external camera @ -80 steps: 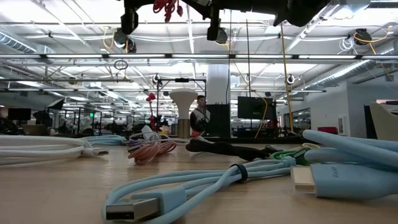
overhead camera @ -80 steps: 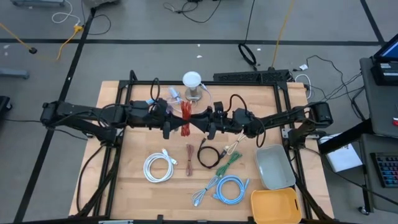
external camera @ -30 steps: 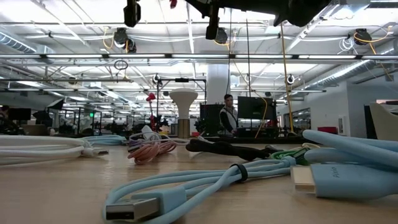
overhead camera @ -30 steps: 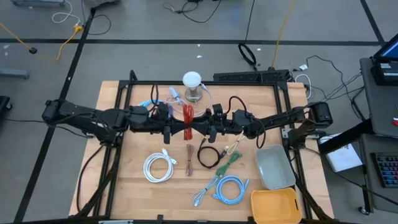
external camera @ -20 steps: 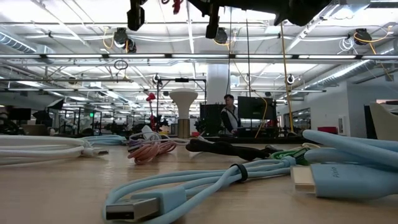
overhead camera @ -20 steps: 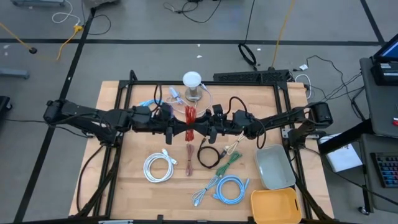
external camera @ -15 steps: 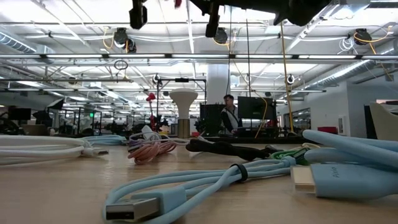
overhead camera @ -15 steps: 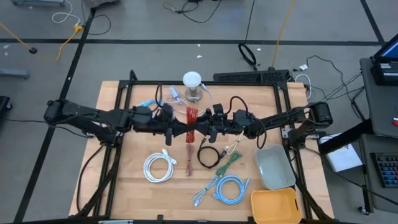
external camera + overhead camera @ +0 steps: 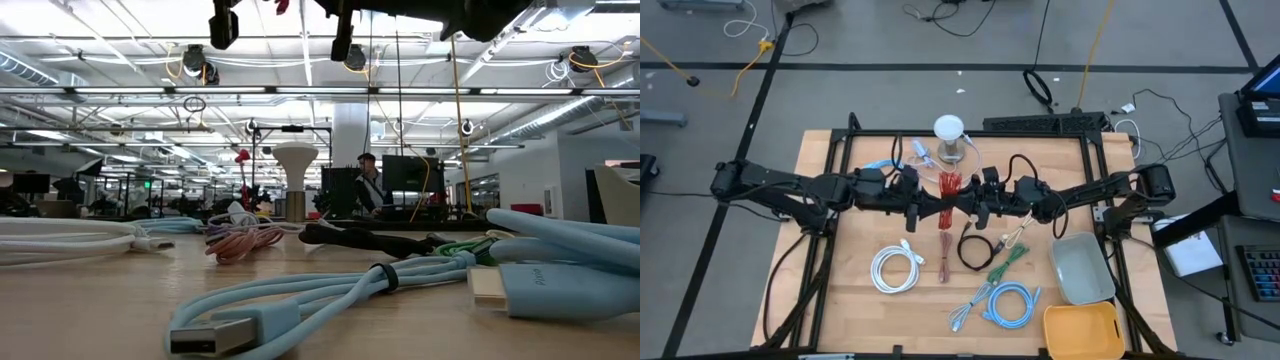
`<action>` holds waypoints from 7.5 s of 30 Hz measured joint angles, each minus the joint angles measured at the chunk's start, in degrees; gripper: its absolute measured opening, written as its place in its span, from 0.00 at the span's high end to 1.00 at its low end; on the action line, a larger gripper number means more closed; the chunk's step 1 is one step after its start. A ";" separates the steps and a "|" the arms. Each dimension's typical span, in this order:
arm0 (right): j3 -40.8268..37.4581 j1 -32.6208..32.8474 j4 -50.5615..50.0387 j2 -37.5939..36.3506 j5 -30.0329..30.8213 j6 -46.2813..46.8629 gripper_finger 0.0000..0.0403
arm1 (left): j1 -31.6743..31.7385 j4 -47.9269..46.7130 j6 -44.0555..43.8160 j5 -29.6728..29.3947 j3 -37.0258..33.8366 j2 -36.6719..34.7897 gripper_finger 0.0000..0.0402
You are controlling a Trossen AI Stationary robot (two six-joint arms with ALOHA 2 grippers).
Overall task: Pick & Place USB Port
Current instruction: Put the orange USB cable into the gray bin, then put the white USB cable into the gray bin
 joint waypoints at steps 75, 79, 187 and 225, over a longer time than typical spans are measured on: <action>0.61 41.10 -128.38 -25.29 14.90 79.92 0.62 | 1.65 -36.44 2.98 -3.37 0.00 -17.62 0.64; 2.37 36.58 -123.58 -28.22 24.39 72.70 0.62 | 1.65 -36.45 2.60 -3.39 0.00 -17.62 0.64; 21.55 -2.40 -108.14 -6.06 20.73 -11.39 0.99 | -1.32 -31.70 -1.50 -4.74 -0.02 -9.57 0.64; 0.73 40.80 -131.96 -17.63 -2.98 73.04 0.97 | 5.25 -31.78 4.15 2.90 -0.02 -9.55 0.64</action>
